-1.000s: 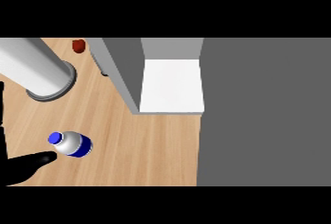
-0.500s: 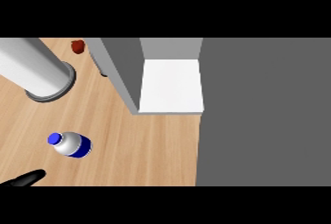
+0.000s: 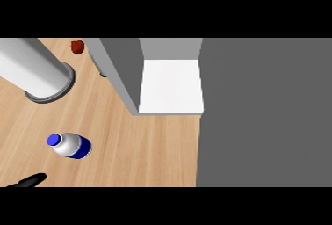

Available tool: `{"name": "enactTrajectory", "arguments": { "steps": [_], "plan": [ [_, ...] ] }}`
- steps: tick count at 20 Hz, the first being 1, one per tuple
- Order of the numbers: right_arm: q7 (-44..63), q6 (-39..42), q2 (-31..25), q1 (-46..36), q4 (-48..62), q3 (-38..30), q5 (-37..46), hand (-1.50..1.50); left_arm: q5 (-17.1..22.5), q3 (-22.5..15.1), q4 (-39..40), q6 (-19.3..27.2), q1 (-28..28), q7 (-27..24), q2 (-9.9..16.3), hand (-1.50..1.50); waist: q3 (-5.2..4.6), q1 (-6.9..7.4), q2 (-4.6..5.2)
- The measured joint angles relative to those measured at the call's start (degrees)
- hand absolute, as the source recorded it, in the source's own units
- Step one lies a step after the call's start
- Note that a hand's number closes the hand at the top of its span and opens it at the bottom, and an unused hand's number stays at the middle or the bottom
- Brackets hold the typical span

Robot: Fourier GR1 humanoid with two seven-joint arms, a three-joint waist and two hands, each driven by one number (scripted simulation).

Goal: Pick up the bottled water, place it into the cabinet and close the cabinet

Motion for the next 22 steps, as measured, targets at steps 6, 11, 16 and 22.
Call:
{"name": "enactTrajectory", "arguments": {
  "steps": [6, 11, 16, 22],
  "plan": [
    [-4.7, 1.6, -0.8, 6.0, -0.7, 1.7, 1.1, -1.5, 2.3, 2.5, 8.2, -2.2, 0.6, -4.1, -0.3, -1.5, -0.02, -0.4, -0.03],
    [-7.6, 2.1, -1.4, 10.6, -2.4, 4.2, 3.1, -1.5, 5.0, 4.4, 17.8, -5.0, -0.5, -7.7, 0.2, -1.5, -0.06, -0.77, -0.03],
    [-9.8, 2.2, -1.9, 13.1, -3.1, 4.9, 4.2, -1.5, 7.7, 6.1, 30.1, -8.0, -3.1, -13.7, -0.2, -1.5, -0.09, -0.77, 0.06],
    [-13.0, 2.6, -2.6, 17.3, -3.8, 6.2, 5.2, -1.5, 8.0, 8.8, 46.8, -10.0, -8.9, -22.3, 1.4, -1.5, -0.11, -1.12, 0.12]
  ]
}}
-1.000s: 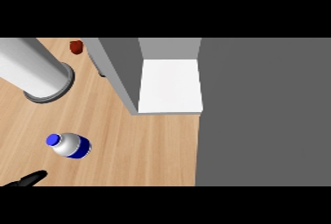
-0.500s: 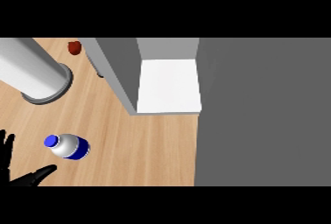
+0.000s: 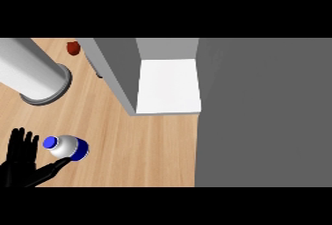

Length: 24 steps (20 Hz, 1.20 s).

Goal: Pick up the bottled water, place it into the cabinet and close the cabinet

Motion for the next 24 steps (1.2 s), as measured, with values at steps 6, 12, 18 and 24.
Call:
{"name": "enactTrajectory", "arguments": {
  "steps": [6, 12, 18, 24],
  "plan": [
    [-2.1, 0.3, -1.1, 1.5, 0.0, -0.8, 0.7, -1.5, -0.1, 1.4, 17.0, -4.9, -5.2, -10.3, 2.2, -1.5, -0.02, 0.03, 0.1],
    [-4.7, 0.8, -1.8, 4.6, 0.0, 0.6, 1.2, -1.5, -2.0, 1.5, 32.3, -7.7, -10.3, -21.3, 3.1, -1.5, -0.05, -0.22, 0.13],
    [-6.4, 1.0, -2.8, 5.7, 0.0, 0.5, 1.6, -1.5, -2.3, 2.6, 44.2, -11.1, -15.6, -30.6, 4.7, 1.5, 0.04, -0.19, 0.17],
    [-7.5, 0.5, -2.9, 6.4, 0.1, 1.5, 2.1, -1.5, -6.0, 1.8, 51.0, -7.2, -18.5, -39.1, 6.0, 1.5, 0.48, -0.22, 0.04]
  ]
}}
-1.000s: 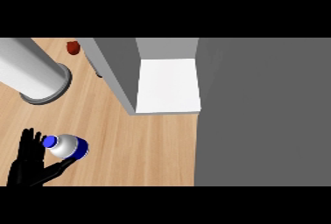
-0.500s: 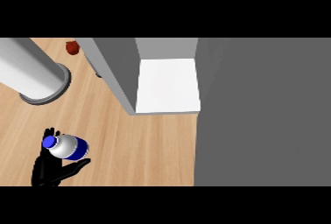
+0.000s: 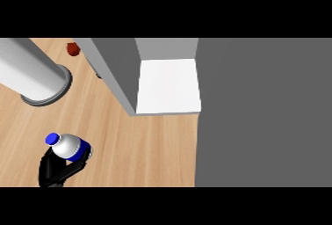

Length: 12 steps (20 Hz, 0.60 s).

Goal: Pick up the bottled water, place it into the cabinet and close the cabinet

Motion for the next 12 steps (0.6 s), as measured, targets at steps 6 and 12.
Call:
{"name": "enactTrajectory", "arguments": {
  "steps": [6, 12],
  "plan": [
    [-0.9, -0.3, -0.6, 1.3, 0.2, 1.0, 0.4, -1.5, -6.4, -4.7, 1.9, 2.9, -1.9, -7.5, 0.1, 1.5, 0.05, -0.3, -0.15],
    [-1.9, -0.9, -1.0, 2.2, 0.1, 1.0, 0.7, -1.5, -13.6, -11.9, 1.2, 4.8, -2.7, -10.3, -3.4, 1.5, 0.0, 0.2, -0.18]
  ]
}}
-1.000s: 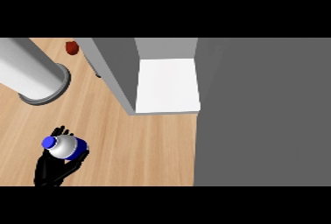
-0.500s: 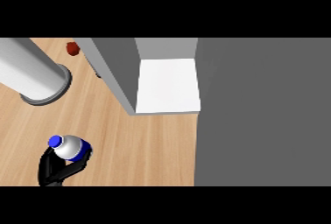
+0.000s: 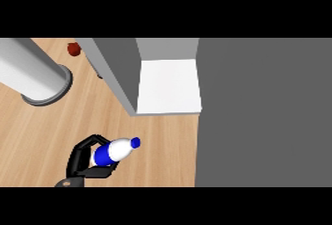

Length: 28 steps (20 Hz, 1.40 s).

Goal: Pick up the bottled water, place it into the cabinet and close the cabinet

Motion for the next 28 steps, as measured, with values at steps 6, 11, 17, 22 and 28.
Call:
{"name": "enactTrajectory", "arguments": {
  "steps": [6, 11, 17, 22, 28],
  "plan": [
    [-1.3, -0.3, -0.9, 1.7, 0.0, 0.0, 0.2, -1.5, -0.3, -3.9, -1.9, 0.1, -1.1, 2.0, -3.7, 1.5, -0.18, 0.46, -0.02],
    [-2.2, -0.2, -1.9, 2.9, -0.1, -0.4, 0.2, -1.5, 4.8, -10.4, -5.0, 0.5, -2.8, 5.5, -5.5, 1.5, -0.32, 0.45, -0.09],
    [-2.5, -0.6, -2.0, 2.7, -0.1, -0.3, 0.2, -1.5, 15.3, -21.5, -11.6, 6.8, -6.2, 14.3, -6.0, 1.5, -0.37, 0.21, -0.09],
    [-4.8, -0.2, -2.5, 4.2, 0.1, -1.4, 0.1, -1.5, 21.4, -30.4, -18.2, 15.0, -8.5, 22.8, -6.2, 1.5, -0.36, 0.07, -0.1],
    [-5.9, 0.1, -3.0, 4.6, 0.2, -4.0, -0.3, -1.5, 27.9, -37.7, -22.6, 25.0, -14.4, 31.2, -6.2, 1.5, -0.37, -0.13, 0.13]
  ]
}}
